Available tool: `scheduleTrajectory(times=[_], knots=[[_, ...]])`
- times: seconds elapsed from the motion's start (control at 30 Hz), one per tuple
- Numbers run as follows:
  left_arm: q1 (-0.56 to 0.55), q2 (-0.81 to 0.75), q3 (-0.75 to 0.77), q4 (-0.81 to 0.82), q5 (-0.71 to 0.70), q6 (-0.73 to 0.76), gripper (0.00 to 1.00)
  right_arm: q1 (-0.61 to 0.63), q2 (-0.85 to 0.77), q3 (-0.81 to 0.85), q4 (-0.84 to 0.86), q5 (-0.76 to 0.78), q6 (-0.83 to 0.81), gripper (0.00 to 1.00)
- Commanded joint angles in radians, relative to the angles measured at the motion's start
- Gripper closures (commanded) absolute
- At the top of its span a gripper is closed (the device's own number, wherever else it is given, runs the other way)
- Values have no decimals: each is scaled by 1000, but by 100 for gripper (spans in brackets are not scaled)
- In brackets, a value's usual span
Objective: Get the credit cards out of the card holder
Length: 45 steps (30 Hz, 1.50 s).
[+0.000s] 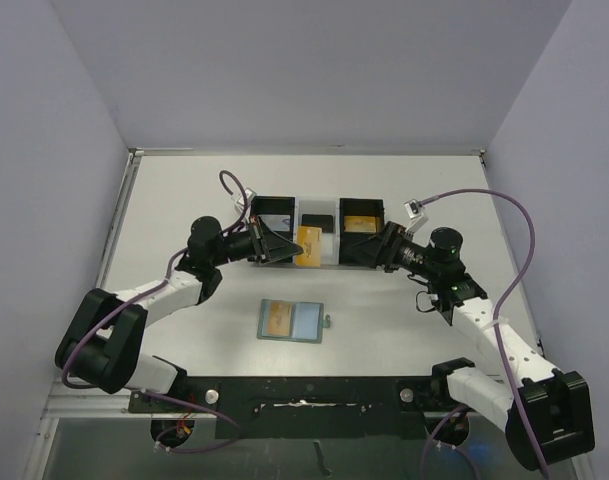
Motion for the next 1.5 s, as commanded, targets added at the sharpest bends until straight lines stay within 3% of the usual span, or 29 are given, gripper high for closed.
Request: scheduleTrajectory(times=[0.0, 0.2, 0.37, 0.5, 0.57, 0.7, 0.8, 0.93, 1.07, 1.3, 1.4, 1.47], knots=[[-7, 14, 0, 213, 18, -81, 100, 18, 39, 24, 210, -112, 70, 29], [-22, 22, -19, 256, 24, -120, 100, 102, 137, 75, 343, -129, 109, 29], [-25, 48, -17, 360, 51, -185, 100, 138, 191, 156, 257, -109, 59, 34], [-19, 95, -48, 631, 70, -354, 100, 156, 207, 217, 181, -95, 26, 37], [-20, 118, -37, 676, 81, -391, 100, 159, 225, 218, 180, -110, 32, 41], [-26, 131, -24, 678, 79, -391, 100, 176, 253, 190, 281, -170, 95, 54], [-24, 118, -36, 650, 63, -367, 100, 201, 242, 170, 302, -166, 107, 57], [-24, 96, -37, 582, 53, -317, 100, 201, 228, 157, 218, -152, 58, 74], [-23, 74, -27, 496, 54, -256, 100, 186, 200, 119, 258, -153, 90, 90], [-12, 44, -21, 417, 47, -202, 100, 172, 172, 100, 290, -164, 111, 100], [-12, 35, -14, 383, 55, -173, 64, 151, 151, 103, 270, -163, 102, 100], [-7, -10, -14, 263, 22, -95, 37, 128, 126, 130, 175, -119, 43, 100]])
